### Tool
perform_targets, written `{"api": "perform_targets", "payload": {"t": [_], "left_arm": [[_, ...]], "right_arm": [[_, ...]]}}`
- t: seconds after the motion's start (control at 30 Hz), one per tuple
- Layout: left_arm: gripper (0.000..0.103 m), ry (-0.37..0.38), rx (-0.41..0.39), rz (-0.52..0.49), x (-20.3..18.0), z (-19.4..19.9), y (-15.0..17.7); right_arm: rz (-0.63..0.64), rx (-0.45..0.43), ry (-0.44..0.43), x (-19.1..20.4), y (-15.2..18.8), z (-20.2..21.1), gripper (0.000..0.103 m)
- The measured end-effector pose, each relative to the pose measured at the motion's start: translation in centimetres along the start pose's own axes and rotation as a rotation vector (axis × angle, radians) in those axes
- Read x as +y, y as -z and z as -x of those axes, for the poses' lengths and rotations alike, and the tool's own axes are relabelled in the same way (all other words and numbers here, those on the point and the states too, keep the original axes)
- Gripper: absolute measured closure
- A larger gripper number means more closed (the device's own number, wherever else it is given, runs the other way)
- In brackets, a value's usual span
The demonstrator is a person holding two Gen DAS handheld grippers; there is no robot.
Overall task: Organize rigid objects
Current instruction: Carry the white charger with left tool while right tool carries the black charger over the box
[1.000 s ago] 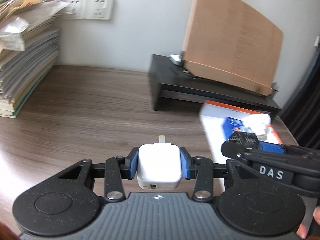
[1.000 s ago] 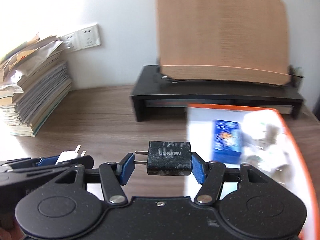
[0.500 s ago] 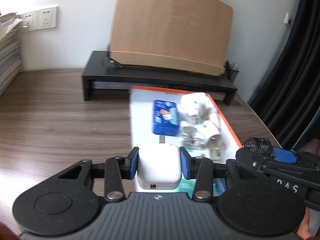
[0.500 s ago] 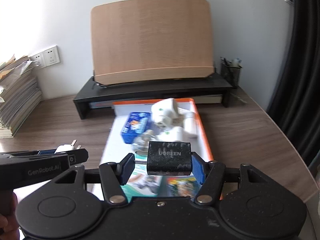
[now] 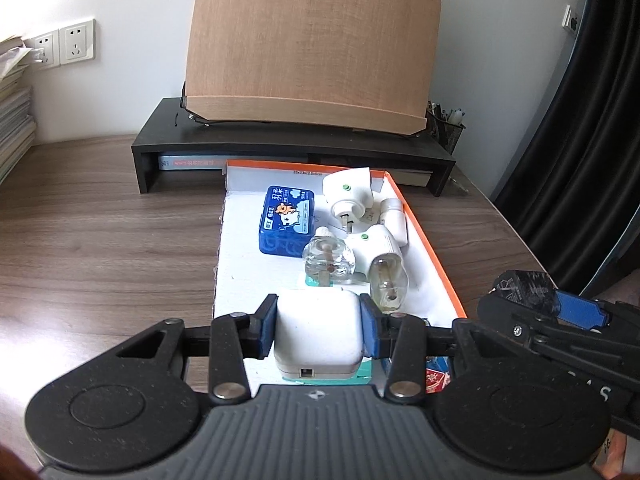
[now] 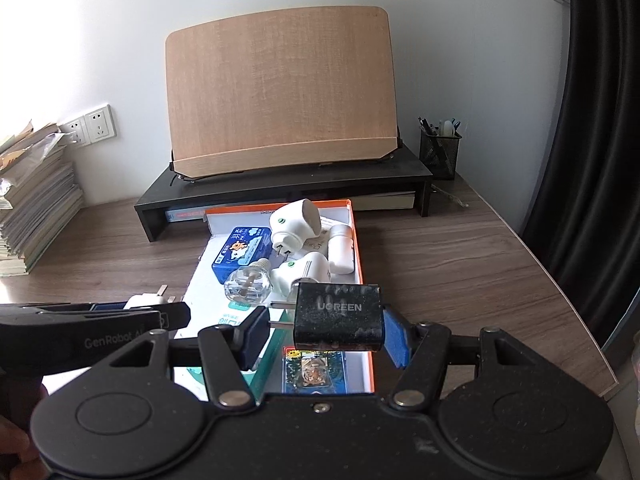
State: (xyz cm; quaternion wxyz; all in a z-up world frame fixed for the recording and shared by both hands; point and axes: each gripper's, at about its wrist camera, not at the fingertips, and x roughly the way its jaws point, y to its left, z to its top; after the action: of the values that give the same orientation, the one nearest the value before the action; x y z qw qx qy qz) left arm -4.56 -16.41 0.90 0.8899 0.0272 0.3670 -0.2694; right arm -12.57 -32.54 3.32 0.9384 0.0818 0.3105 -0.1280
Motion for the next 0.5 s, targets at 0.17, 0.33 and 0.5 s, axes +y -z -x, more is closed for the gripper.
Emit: {"api": "perform_targets", "payload": {"t": [0.17,0.33,0.5], "left_arm": [[0.061,-0.025,-0.004,0.003,-0.5,0.5,0.4],[0.061,-0.039,0.003,0.007,-0.7,0.8,0.9],[0.061,-0.048,0.009,0.014,-0.8,0.8,1.2]], "right_arm": [[0.01,-0.003,-0.02,-0.2,0.2,0.3,0.031],[0.018,0.004,-0.039,-0.1,0.5,0.4,0.031],[0.022,0.004,-0.048,-0.2,0.7,0.5,0.031]]}}
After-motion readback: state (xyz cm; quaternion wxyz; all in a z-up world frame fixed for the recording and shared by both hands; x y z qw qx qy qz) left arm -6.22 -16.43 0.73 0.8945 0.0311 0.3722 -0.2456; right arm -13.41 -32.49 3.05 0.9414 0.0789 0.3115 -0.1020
